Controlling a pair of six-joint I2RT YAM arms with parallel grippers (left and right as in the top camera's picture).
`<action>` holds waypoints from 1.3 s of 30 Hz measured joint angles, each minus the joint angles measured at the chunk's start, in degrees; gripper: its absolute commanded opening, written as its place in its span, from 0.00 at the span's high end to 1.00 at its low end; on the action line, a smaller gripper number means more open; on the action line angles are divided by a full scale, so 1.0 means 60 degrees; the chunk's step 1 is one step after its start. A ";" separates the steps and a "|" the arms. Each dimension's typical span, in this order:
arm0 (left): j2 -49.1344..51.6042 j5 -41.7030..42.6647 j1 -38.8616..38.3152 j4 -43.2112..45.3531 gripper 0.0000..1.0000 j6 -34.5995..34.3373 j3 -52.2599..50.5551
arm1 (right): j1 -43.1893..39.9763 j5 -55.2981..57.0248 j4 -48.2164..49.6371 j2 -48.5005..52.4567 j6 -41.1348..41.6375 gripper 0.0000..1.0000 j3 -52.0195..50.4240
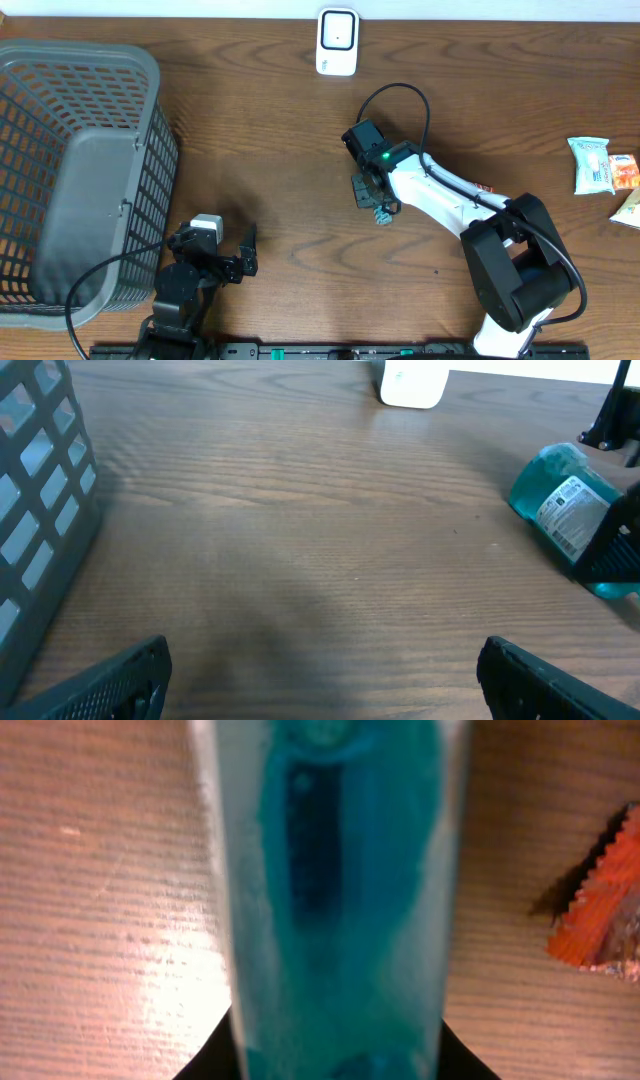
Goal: Scan the item barcode
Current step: 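Lift the blue mouthwash bottle and turn it sideways in the right gripper, then carry the bottle up to the white scanner with the right gripper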
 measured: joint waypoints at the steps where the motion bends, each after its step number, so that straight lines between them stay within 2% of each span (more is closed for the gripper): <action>1: 0.0000 0.0000 0.0000 0.0000 0.02 0.0000 0.0000 | 0.0000 0.0000 0.0055 0.0000 0.0022 0.90 0.0000; 4: 0.0000 0.0000 0.0000 0.0000 0.02 0.0000 0.0000 | -0.0004 0.0000 0.0153 0.0004 0.0051 0.91 -0.0004; 7: 0.0000 0.0000 0.0000 0.0004 0.02 0.0000 0.0000 | -0.0007 -0.0073 0.0193 0.0004 0.0055 0.98 -0.0007; 11: 0.0000 0.0000 0.0000 0.0000 0.02 0.0000 0.0000 | -0.0084 -0.1056 0.0630 0.0015 -0.0404 0.99 -0.0015; 21: 0.0000 0.0000 0.0000 0.0000 0.02 0.0000 0.0000 | -0.1625 -0.7187 0.0619 0.0026 -0.4371 0.99 -0.0018; 28: 0.0000 0.0000 0.0000 0.0000 0.02 0.0000 0.0000 | -0.2481 -1.0149 0.0557 0.0029 -0.6331 0.99 -0.0022; 36: 0.0000 0.0000 0.0000 0.0000 0.02 0.0000 0.0000 | -0.2463 -0.9737 0.0619 0.0044 -0.6670 0.99 -0.0022; 39: 0.0000 0.0000 0.0000 0.0004 0.02 0.0000 0.0000 | -0.2371 -1.0375 0.1031 0.0047 -0.6645 0.99 -0.0033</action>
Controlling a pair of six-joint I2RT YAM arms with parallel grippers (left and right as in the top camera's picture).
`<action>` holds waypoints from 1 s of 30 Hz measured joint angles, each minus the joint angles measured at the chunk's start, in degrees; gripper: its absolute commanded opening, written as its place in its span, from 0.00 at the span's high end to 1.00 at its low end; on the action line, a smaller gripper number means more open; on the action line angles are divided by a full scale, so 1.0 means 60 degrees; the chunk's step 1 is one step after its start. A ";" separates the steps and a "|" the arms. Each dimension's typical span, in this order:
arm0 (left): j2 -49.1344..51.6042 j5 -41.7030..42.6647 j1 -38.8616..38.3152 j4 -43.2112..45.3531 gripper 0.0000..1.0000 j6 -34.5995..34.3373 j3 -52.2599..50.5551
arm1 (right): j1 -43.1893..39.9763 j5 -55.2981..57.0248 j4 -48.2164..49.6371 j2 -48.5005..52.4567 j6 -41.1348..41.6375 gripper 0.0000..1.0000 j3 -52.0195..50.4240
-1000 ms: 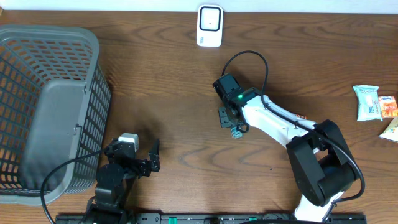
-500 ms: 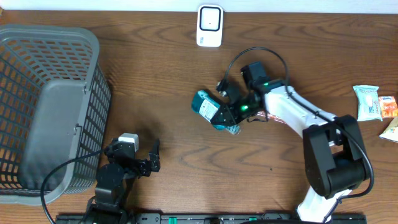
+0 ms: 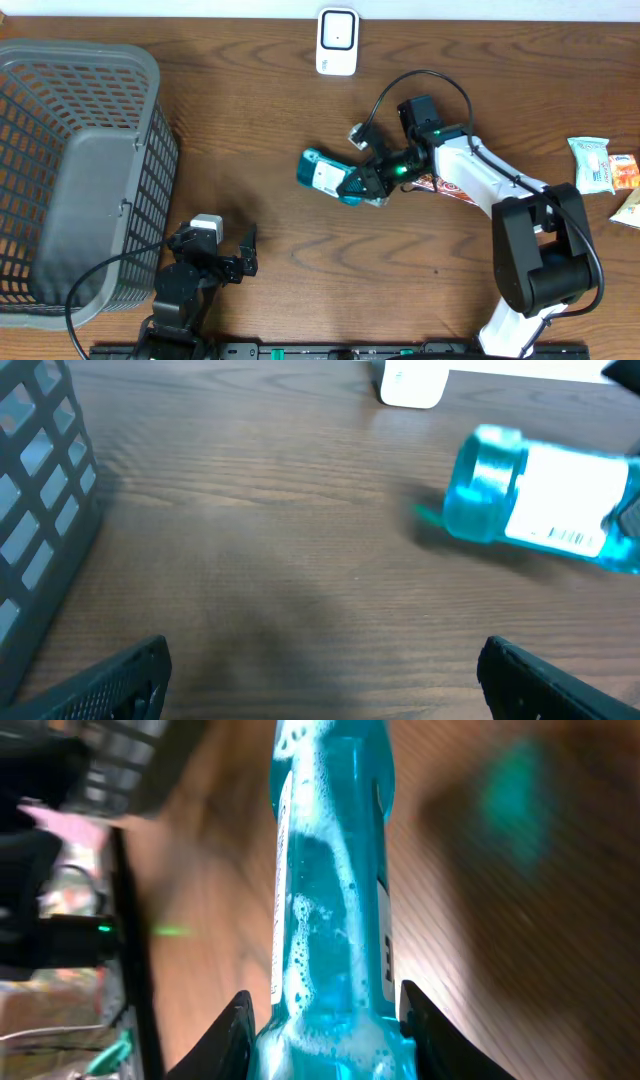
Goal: Scan the item barcode
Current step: 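Carry the bottle up to the white scanner with the right gripper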
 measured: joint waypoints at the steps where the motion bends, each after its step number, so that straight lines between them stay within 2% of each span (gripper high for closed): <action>1: 0.0000 0.0000 0.0000 0.0000 0.02 0.0000 0.0000 | 0.0015 -0.0313 0.0127 0.0000 0.0000 0.99 0.0004; 16: 0.0000 0.0000 0.0000 -0.0004 0.02 0.0000 0.0000 | -0.0127 -0.3960 0.0554 0.0000 0.0514 0.99 0.0004; 20: 0.0000 0.0000 0.0000 0.0000 0.02 0.0000 0.0000 | -0.0397 -0.4364 0.0557 0.0000 0.0696 0.99 0.0004; 24: 0.0000 0.0000 0.0000 -0.0004 0.02 0.0000 0.0000 | -0.0503 -0.3872 0.0667 0.0000 0.0772 0.99 0.0004; 30: 0.0000 0.0000 0.0000 -0.0004 0.02 0.0000 0.0000 | -0.0459 -0.1133 0.1614 0.0011 0.1180 0.99 -0.0007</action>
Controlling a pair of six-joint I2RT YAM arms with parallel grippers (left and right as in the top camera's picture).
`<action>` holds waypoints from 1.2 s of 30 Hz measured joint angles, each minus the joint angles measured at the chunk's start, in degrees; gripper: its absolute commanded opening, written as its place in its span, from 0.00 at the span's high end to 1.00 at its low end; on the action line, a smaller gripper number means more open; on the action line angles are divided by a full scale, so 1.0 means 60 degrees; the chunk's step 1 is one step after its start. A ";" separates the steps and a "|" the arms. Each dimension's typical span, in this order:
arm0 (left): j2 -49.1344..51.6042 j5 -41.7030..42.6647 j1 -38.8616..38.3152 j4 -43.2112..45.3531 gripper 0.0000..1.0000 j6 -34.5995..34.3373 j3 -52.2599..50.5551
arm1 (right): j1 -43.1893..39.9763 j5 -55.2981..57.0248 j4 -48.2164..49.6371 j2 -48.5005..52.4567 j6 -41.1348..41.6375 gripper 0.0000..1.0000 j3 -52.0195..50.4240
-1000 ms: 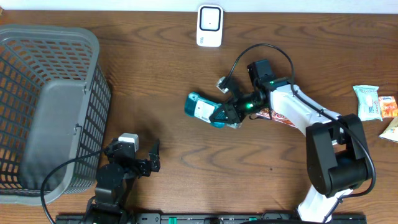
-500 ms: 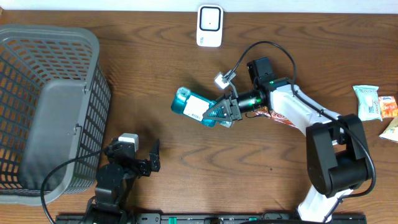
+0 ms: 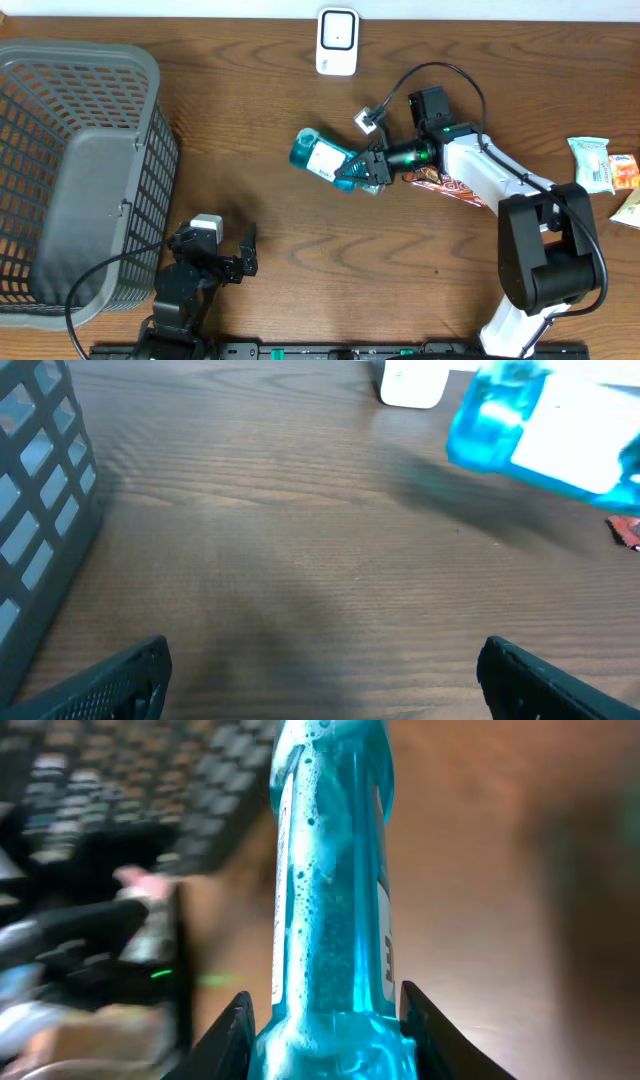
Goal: Scan the item barcode
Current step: 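Carry the bottle up to the white scanner with the right gripper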
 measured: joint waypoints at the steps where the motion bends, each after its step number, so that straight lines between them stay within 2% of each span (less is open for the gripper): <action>1: 0.0000 0.0000 0.0000 0.0000 0.02 0.0000 0.0000 | 0.0000 0.0291 0.0324 0.0004 0.0080 0.99 -0.0015; 11: 0.0000 0.0000 0.0000 0.0000 0.02 0.0000 0.0000 | 0.0178 0.4186 0.3490 0.0015 0.0969 0.99 -0.0040; 24: 0.0000 0.0000 0.0000 0.0000 0.02 0.0000 0.0000 | 0.0882 0.8954 0.6976 0.0076 0.0878 0.96 -0.0051; 30: 0.0000 0.0000 0.0000 0.0000 0.02 0.0000 0.0000 | 0.0896 1.0007 0.7093 0.0710 0.0546 0.95 0.0670; 36: 0.0000 0.0000 0.0000 0.0004 0.02 0.0000 0.0000 | 0.0991 1.0586 0.6386 0.2437 0.0226 0.99 0.2994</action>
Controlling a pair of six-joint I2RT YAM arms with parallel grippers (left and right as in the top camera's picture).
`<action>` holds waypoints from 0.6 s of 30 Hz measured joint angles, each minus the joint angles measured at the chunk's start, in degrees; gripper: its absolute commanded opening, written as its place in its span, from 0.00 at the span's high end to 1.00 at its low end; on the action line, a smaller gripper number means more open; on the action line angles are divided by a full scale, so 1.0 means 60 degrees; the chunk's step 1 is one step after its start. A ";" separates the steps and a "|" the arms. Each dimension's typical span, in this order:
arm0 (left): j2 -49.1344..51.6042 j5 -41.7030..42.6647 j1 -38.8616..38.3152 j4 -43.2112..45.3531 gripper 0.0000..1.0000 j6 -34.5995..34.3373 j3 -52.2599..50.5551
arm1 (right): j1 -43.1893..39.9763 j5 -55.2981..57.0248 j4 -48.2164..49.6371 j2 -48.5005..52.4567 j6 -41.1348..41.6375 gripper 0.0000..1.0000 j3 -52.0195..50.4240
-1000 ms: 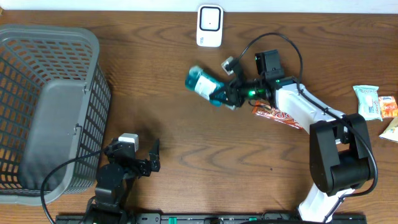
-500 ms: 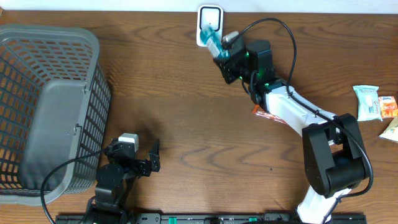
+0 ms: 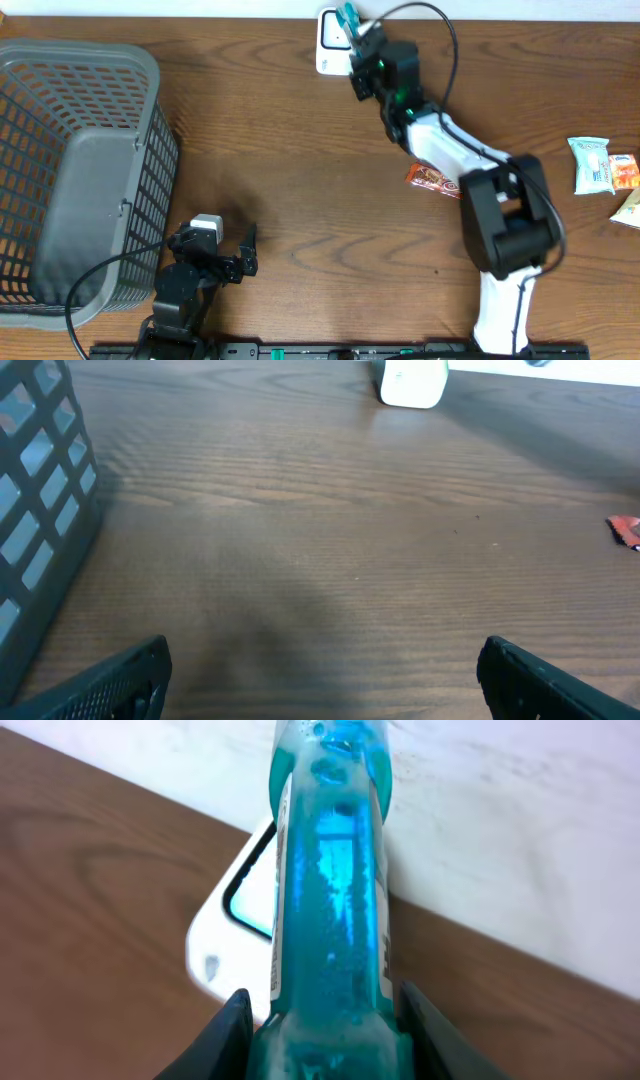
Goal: Scan the item barcode
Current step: 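Carry the bottle up to the white scanner with the right gripper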
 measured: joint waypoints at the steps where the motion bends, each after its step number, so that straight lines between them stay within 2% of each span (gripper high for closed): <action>1: 0.0000 0.0000 0.0000 -0.0004 0.02 0.0004 0.0000 | 0.0044 0.0178 -0.0197 0.0346 -0.0120 0.98 0.0488; 5: 0.0000 0.0004 0.0000 -0.0004 0.02 0.0004 0.0000 | 0.0295 0.1042 -0.0703 0.1501 -0.0820 0.99 0.2087; 10: 0.0000 0.0000 0.0000 -0.0004 0.02 0.0004 0.0000 | 0.0765 0.2568 -0.0761 0.2510 -0.2087 0.99 0.3293; 18: 0.0000 0.0000 0.0000 -0.0004 0.02 0.0000 0.0000 | 0.1147 0.4000 -0.0572 0.2674 -0.3279 0.99 0.3566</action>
